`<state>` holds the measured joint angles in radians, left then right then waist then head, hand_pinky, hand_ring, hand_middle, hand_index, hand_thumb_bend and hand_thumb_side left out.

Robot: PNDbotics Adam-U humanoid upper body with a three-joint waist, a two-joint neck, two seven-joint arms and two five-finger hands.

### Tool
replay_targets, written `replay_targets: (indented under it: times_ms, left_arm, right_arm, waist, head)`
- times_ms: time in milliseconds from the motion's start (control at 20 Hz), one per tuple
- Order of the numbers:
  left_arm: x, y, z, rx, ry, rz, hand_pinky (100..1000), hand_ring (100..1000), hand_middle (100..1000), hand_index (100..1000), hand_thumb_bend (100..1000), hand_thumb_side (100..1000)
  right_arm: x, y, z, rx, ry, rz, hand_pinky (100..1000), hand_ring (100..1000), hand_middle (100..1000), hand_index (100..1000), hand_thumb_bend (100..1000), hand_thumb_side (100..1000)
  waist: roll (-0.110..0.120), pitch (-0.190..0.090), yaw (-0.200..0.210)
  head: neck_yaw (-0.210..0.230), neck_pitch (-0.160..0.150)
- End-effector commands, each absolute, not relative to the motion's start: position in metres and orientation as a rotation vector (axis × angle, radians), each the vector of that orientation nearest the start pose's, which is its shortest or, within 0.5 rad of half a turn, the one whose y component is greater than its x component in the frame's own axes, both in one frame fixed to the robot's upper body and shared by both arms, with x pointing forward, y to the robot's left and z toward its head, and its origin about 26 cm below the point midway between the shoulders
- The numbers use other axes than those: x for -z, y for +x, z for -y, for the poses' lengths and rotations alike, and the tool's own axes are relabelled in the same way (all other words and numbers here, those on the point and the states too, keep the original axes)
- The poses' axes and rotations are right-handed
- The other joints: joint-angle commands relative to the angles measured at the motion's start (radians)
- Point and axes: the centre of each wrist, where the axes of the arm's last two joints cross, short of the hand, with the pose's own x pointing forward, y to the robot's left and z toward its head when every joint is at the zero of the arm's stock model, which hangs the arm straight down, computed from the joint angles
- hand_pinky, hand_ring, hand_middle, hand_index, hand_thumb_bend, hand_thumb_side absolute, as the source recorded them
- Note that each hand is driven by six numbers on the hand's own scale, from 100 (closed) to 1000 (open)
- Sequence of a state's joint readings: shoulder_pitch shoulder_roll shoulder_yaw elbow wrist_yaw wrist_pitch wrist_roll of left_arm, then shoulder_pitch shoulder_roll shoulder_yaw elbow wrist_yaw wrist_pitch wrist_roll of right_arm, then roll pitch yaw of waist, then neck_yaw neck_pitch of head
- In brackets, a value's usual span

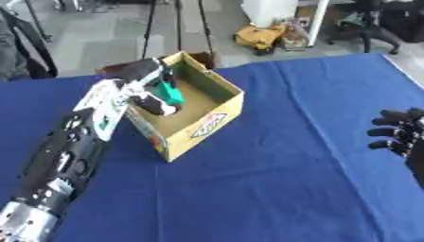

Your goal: Pick up objects on the table and place them in the box.

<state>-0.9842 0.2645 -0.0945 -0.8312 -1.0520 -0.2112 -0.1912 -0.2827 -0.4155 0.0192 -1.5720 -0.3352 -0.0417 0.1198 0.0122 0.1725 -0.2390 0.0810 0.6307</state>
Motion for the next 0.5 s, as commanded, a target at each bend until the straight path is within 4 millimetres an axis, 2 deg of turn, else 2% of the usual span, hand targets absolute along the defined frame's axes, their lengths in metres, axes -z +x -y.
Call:
replay_targets:
  times_ms: [50,100,150,200,250,400,500]
  left_arm:
    - [-0.172,0.492,-0.215,1.464,0.967,1.584,633,537,509,697,522,487]
    - [-0.17,0.492,-0.215,1.473,0.976,1.585,633,537,509,697,522,487]
    - [-0.169,0.492,-0.215,1.481,0.985,1.585,675,601,556,724,602,595]
    - [-0.167,0.492,-0.216,1.49,0.991,1.585,675,601,566,731,623,628]
    - [-0.166,0.492,-0.218,1.491,0.998,1.592,697,637,592,744,702,745]
    - [-0.169,0.491,-0.224,1.47,1.018,1.626,721,682,629,769,766,781]
    - [-0.173,0.489,-0.23,1.43,1.022,1.673,714,664,617,759,727,767]
  right_arm:
    - [-0.115,0.346,0.314,-0.291,0.086,1.895,600,697,694,813,100,905]
    - [-0.115,0.346,0.314,-0.291,0.085,1.895,600,697,694,813,100,905]
    - [-0.115,0.345,0.314,-0.289,0.085,1.895,600,697,694,813,100,902]
    - [-0.115,0.345,0.315,-0.288,0.085,1.894,600,697,694,813,100,905]
    - [-0.115,0.345,0.315,-0.287,0.085,1.894,600,697,694,813,100,905]
    - [-0.113,0.345,0.316,-0.284,0.082,1.889,600,697,694,813,100,905]
    - [-0.112,0.344,0.317,-0.279,0.078,1.886,600,697,694,813,100,905]
  waist:
    - [-0.002,-0.013,-0.001]
    - [-0.001,-0.013,-0.001]
    - [-0.001,-0.014,0.0]
    - [-0.002,-0.015,0.0]
    - [-0.002,-0.017,0.002]
    - [-0.003,-0.021,0.008]
    - [-0.004,-0.027,0.015]
  head:
    - [0.003,-0.013]
    - [0.002,-0.013]
    - [0.001,-0.014]
    - [0.001,-0.014]
    - [0.0,-0.013]
    - [-0.003,-0.011]
    - [-0.007,-0.007]
